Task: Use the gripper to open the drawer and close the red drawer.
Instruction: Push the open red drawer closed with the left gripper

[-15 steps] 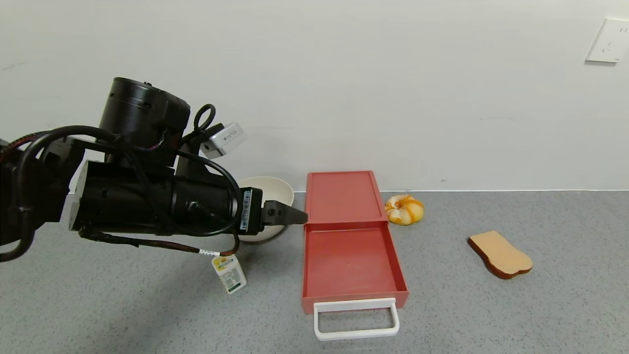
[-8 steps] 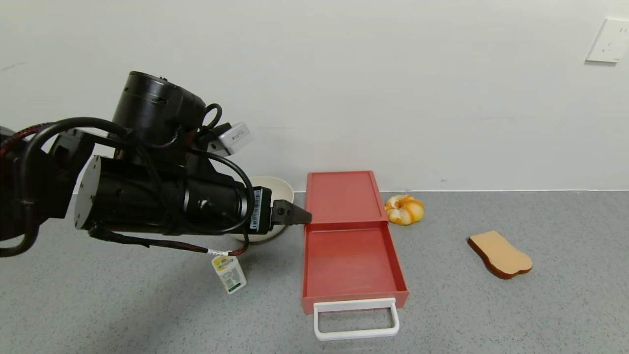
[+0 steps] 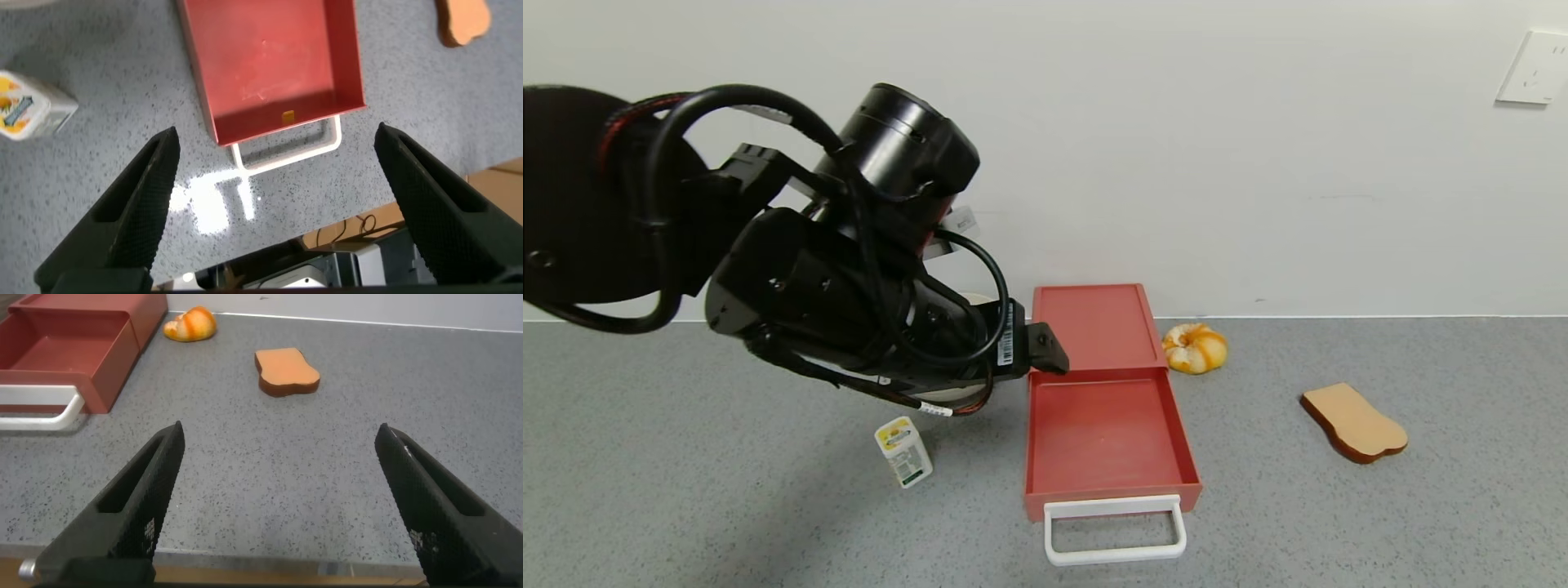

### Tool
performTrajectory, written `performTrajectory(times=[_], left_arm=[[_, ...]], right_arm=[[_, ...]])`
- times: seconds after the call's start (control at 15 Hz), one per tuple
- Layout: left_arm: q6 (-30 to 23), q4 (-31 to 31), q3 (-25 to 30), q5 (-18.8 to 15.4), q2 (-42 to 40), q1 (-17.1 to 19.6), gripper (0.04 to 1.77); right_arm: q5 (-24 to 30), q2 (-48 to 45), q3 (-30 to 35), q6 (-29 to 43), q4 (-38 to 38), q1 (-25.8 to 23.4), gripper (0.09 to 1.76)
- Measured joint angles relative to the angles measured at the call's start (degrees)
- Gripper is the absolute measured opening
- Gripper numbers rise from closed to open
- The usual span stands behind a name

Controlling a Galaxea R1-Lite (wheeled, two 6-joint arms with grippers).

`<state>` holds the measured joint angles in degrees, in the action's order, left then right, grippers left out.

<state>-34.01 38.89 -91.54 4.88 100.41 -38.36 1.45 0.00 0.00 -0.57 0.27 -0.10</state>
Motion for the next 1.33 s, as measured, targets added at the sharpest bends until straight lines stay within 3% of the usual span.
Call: performTrajectory(times=[0.27,0.53,0.8,1.13,1.33], left_arm=[[-7.4,10.8,-10.2,5.4,8.0,-4.1,1.72],[-12.5,17.1,-16.2,6.4,14.8,-8.9,1.72],[-15.7,17.6,-17.0,7.3,19.1,-13.0,1.72],[-23.5,19.4,-16.4,7.3,23.0,-17.6,1.72],[-24.3,19.5,-15.1,7.1,24.5,-19.0,1.72]], right_arm=[[0.0,0.0,0.0,0.0,0.0,0.0,1.71],[0.0,0.0,0.0,0.0,0.0,0.0,1.71],[0.0,0.0,0.0,0.0,0.0,0.0,1.71],[0.0,0.0,0.0,0.0,0.0,0.0,1.71],[0.0,0.0,0.0,0.0,0.0,0.0,1.71]])
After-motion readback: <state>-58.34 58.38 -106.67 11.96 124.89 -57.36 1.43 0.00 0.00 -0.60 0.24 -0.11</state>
